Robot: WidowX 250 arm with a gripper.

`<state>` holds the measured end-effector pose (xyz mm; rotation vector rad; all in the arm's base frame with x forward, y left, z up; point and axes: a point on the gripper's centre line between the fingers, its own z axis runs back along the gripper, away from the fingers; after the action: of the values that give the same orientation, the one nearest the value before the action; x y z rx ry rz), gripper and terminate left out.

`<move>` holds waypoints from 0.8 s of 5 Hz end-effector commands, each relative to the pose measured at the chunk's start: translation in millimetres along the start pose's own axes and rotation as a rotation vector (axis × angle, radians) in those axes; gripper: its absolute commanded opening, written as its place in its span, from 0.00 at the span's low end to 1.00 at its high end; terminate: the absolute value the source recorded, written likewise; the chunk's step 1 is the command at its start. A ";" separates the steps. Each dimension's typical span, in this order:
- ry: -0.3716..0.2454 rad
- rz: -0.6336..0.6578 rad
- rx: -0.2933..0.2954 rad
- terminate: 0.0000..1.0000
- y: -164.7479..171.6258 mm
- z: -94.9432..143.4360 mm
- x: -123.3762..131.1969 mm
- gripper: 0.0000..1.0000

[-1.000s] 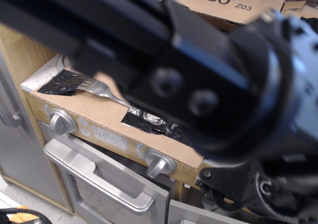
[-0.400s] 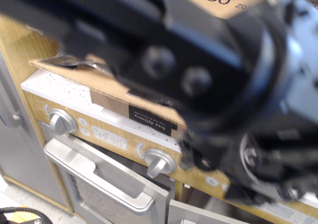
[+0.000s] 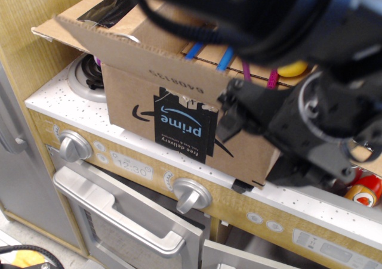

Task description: Close large4fbox flaps

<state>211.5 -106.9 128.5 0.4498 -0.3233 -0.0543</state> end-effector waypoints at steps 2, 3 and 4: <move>-0.094 -0.121 -0.019 0.00 16.5 18.8 67.5 1.00; -0.118 -0.189 -0.094 0.00 34.9 -8.7 95.6 1.00; -0.061 -0.187 -0.215 0.00 43.0 -31.6 109.0 1.00</move>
<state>315.0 -73.0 130.5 0.2215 -0.2636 -0.3046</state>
